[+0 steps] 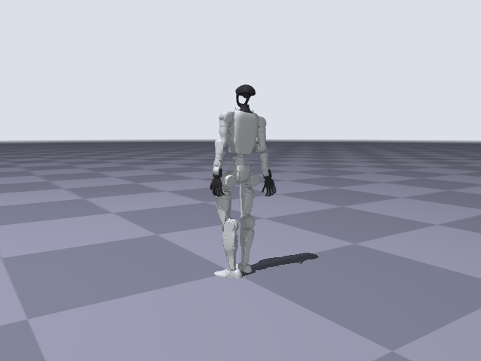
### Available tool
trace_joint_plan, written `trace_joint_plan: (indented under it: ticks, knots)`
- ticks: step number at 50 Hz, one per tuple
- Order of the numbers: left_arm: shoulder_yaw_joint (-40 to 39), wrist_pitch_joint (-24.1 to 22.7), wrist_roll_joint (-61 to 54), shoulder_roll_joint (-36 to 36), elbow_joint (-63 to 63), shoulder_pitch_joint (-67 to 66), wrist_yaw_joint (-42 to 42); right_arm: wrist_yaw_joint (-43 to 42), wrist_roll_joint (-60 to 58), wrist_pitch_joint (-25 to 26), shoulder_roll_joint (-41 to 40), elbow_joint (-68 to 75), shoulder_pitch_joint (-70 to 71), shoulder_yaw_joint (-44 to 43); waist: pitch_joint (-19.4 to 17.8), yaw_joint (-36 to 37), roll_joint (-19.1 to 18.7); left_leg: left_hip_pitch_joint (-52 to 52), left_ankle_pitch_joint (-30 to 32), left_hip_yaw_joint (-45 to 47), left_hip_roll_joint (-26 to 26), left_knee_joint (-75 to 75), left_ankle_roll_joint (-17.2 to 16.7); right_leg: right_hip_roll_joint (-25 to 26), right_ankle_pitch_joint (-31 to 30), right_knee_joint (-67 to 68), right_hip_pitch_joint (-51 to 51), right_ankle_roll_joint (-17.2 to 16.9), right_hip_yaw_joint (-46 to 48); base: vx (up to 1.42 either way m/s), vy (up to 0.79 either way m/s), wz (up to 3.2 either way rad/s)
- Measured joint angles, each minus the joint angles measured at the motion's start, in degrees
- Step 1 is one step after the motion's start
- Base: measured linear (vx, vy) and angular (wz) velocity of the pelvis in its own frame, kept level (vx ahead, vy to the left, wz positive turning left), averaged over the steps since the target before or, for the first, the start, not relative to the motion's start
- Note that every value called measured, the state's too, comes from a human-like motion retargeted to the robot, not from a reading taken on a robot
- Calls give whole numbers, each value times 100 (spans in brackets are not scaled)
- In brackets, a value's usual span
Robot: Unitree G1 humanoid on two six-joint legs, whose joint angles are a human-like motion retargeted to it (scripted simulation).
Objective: Upper body actions
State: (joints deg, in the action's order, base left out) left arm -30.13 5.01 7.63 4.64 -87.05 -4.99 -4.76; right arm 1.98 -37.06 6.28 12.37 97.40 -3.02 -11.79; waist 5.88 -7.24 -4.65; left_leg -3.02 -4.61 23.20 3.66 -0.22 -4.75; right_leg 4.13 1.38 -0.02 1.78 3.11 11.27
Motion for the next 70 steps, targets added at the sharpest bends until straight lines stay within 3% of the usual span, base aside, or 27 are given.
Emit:
trace_joint_plan:
  ticks: [3, 7, 12, 17, 27, 30, 33, 34, 40, 45, 48, 55, 62, 70]
  knots:
    - [58, -44, 126, 0, 90, 154, -109, -105, 183, 12, -10, 0, 66, -72, 152, -328, -32, 404, 111, -466, -75, 26, -38, -194, 76, -7, 200, -121, 302, -5, 28, 91]
    - [236, -77, 283, 117, 264, 354, -143, -131, 469, -204, -204, -147, 127, -65, -124, -155, 167, 586, 18, -858, -249, 322, 151, -404, 59, -11, 143, -263, 355, -6, 16, 2]
    - [244, -120, 359, 184, 382, 212, -150, 45, 142, -296, -436, -421, 225, 165, -214, 336, 434, 391, -81, -576, -412, 305, 248, -604, 42, 17, 91, -442, 215, 8, 18, -44]
    - [-48, -39, 259, 141, 56, -109, -226, 261, -429, -455, -599, -881, 360, 493, -106, 342, 496, 323, -138, -486, -582, 195, 403, -695, 63, 26, 139, -601, 107, 9, 18, -18]
    - [-297, 61, 478, 12, -307, -557, -282, 451, -366, -715, -596, -1284, 482, 561, -94, 673, 606, 135, -418, -325, -858, 263, 650, -1031, 117, 455, 228, -877, 99, 9, 28, -21]
    - [-248, 41, 583, -1, -364, -553, -298, 375, -318, -741, -541, -1298, 464, 492, -96, 589, 501, 191, -438, -481, -816, 337, 698, -1085, -40, 1072, 473, -698, 236, 3, 23, 27]
    - [-71, 41, 709, 53, -469, -471, -275, 309, -250, -768, -510, -1292, 433, 409, -199, 420, 228, 203, -396, -692, -546, 379, 739, -726, -43, 2216, 1060, -67, -403, 1, 21, 44]
    - [6, 52, 753, 82, -498, -439, -285, 277, -226, -772, -506, -1282, 414, 383, -252, 324, 185, 188, -382, -776, -510, 393, 762, -677, -56, 2363, 1185, -60, -442, -1, 13, 70]
    - [372, 117, 1021, 245, -504, -151, -464, 21, 25, -811, -505, -1084, 297, 189, -591, -216, 281, 75, -301, -1096, -589, 456, 875, -883, -58, 1707, 2002, -853, -204, -2, 6, 55]
    - [687, 113, 1020, 363, -317, 211, -578, 2, 675, -889, -519, -765, 199, -152, -1097, -847, 431, -198, -237, -1445, -574, 498, 965, -1154, 167, 909, 2734, -1619, -299, -5, 1, 84]
    - [774, 110, 997, 403, -261, 442, -546, 124, 1315, -908, -490, -444, 146, -420, -1256, -1129, 408, -238, -195, -1615, -439, 504, 1017, -1193, 326, 701, 3225, -1795, -591, -3, -1, 70]
    - [857, 13, 791, 304, -16, 767, -613, 43, 2033, -883, -366, 0, -58, -715, -1393, -1278, 356, -265, -197, -1847, -235, 583, 1089, -1171, 438, 560, 3710, -1811, -881, 1, -3, 32]
    - [803, -127, 774, 162, 73, 673, -783, 17, 1695, -916, -357, -108, -28, -610, -1187, -1194, 509, -270, -218, -1771, -543, 541, 1168, -1210, 145, 579, 3077, -1770, -727, 2, 1, -9]
    - [682, -48, 1002, 148, -358, 269, -627, 114, 1275, -950, -489, -601, 219, -280, -724, -644, 548, -21, -327, -1358, -746, 517, 1073, -905, -448, 913, 1656, -1127, -328, 2, -2, -65]
